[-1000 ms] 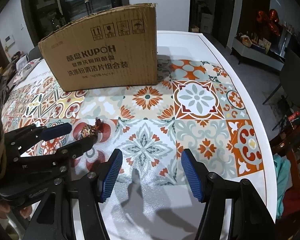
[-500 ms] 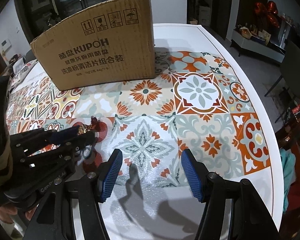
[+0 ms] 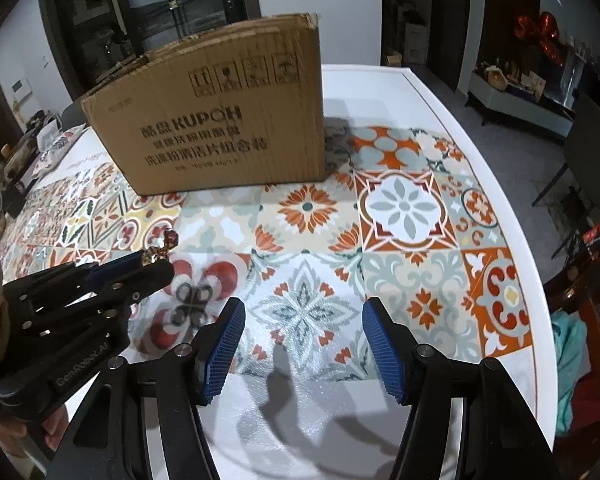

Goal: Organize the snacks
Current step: 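Grasp the gold-wrapped round candy with the left tool, then carry the gold candy over the box and open the left tool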

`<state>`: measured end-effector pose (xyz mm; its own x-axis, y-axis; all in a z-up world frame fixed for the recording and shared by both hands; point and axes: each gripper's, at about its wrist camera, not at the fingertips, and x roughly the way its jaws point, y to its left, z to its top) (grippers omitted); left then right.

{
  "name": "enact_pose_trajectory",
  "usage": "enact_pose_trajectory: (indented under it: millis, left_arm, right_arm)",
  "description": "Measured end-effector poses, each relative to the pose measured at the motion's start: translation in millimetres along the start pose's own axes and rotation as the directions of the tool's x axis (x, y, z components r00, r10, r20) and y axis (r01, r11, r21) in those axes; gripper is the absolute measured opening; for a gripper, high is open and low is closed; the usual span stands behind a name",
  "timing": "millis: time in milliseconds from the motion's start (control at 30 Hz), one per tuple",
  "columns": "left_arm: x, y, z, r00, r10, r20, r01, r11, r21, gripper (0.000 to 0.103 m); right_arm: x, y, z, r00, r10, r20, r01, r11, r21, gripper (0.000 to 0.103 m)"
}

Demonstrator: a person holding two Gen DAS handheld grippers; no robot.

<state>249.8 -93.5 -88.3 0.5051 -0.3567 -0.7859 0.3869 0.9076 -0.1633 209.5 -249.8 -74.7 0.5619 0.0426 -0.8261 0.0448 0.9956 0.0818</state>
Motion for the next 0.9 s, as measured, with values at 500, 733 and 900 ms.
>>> enact_pose_trajectory:
  millis: [500,733,900]
  left_arm:
    - [-59,8,36,0.989,0.06,0.135,-0.059,0.998,-0.009,0.022]
    - [-77,9,60,0.984,0.077,0.161,-0.078,0.997,-0.003,0.022]
    - [-84,12,80,0.982,0.085,0.168,-0.086,0.996,-0.001,0.022]
  right_arm:
    - [-38,23,38,0.994,0.016,0.104,-0.01,0.998,-0.055,0.062]
    - [-53,29,64,0.991,0.015,0.132,-0.007,0.998,-0.065,0.062]
    - [-63,34,88,0.989,0.017,0.144,-0.004,0.996,-0.09,0.062]
